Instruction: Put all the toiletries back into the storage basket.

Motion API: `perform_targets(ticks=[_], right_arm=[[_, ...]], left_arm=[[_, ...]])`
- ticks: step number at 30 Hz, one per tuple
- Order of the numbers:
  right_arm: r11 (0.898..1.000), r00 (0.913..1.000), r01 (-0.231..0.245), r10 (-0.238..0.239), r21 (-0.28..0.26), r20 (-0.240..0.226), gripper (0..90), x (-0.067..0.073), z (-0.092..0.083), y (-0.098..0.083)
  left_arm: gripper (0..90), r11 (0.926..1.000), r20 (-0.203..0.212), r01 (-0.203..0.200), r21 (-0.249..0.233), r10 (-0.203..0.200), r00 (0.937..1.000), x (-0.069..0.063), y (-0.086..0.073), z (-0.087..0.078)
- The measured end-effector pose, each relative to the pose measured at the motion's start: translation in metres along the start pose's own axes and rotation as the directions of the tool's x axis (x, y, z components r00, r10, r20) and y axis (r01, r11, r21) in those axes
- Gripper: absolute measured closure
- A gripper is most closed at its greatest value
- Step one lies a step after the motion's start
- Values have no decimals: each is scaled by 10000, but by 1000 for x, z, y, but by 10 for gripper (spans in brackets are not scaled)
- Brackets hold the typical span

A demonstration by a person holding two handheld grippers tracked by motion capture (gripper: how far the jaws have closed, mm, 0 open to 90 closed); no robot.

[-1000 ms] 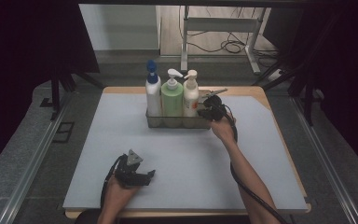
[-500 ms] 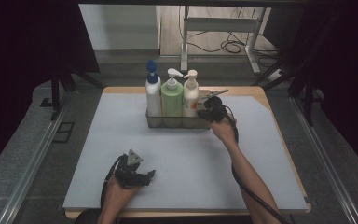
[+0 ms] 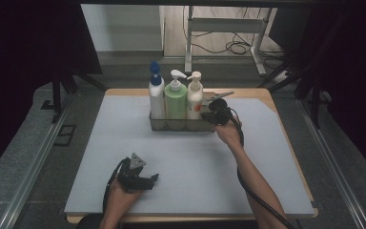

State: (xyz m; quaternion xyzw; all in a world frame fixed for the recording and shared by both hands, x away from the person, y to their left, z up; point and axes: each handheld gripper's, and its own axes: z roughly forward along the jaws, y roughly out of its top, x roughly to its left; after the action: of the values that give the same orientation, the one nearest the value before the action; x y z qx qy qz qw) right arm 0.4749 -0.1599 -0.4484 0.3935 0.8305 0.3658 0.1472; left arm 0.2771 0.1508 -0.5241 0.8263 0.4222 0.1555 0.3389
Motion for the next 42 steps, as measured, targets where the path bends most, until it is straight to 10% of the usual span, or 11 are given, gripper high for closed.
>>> perform_targets(ticks=[20, 42], right_arm=[[9997, 9999, 125, -126, -226, -57, 761, 1, -10, -1], [9966, 9997, 184, -197, -800, -156, 422, 4, -36, -6]], left_arm=[[159, 10000, -6, -9, -8, 9, 10000, 0, 0, 0], [159, 10000, -14, -10, -19, 10, 10000, 0, 0, 0]])
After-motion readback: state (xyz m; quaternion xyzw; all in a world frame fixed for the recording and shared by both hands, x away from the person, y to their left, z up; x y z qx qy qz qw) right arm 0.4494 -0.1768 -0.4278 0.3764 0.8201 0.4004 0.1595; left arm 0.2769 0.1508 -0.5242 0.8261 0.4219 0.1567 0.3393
